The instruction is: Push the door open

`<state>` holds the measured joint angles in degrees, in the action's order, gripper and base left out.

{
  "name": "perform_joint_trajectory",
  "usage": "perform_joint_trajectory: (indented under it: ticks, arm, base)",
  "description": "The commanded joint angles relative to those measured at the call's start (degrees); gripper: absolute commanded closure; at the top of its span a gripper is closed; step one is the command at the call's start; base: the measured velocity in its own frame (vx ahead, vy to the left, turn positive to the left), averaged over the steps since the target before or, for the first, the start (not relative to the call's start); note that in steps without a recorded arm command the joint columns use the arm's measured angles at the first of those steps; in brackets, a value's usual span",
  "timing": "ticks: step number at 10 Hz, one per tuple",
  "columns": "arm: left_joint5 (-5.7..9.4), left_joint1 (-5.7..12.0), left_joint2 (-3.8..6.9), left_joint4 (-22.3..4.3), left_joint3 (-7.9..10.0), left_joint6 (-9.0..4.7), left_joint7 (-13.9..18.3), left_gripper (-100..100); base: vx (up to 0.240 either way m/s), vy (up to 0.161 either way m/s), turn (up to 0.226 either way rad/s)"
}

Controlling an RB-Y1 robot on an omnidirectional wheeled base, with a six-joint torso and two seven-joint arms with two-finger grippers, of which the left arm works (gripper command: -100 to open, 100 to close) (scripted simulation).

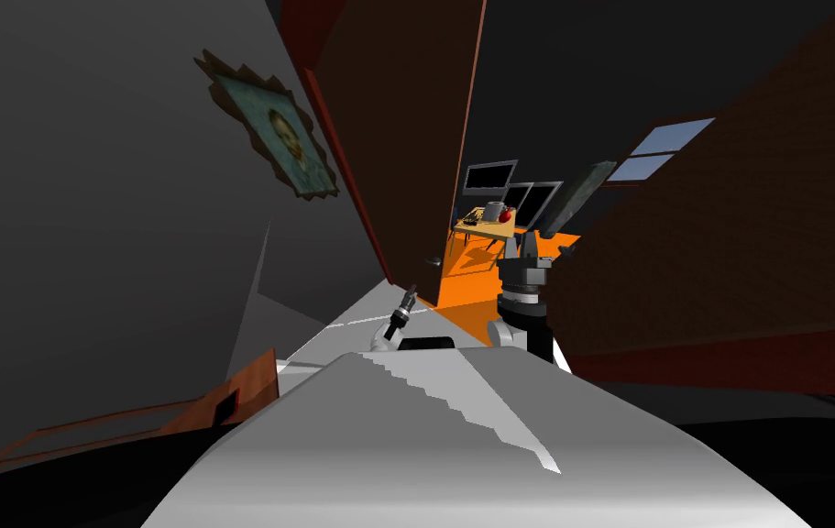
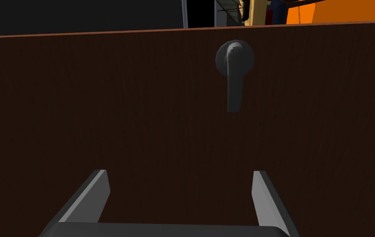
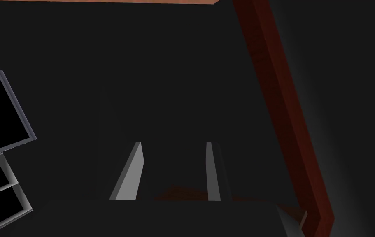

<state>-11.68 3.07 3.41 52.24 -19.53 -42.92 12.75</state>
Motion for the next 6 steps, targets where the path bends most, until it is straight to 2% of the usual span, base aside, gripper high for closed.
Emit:
perform_joint_trajectory:
  ticks: [1, 6]
  arm:
    - [-0.48, 1.01, -0.28, -2.56, -0.69, -0.77, 0.31, -100]
    - [-1.6, 3.15, -1.15, -7.88, -2.31, -2.1, 0.97, -100]
  base:
    - [0.092, 0.045, -0.017]
    - [0.121, 0.046, -0.021]
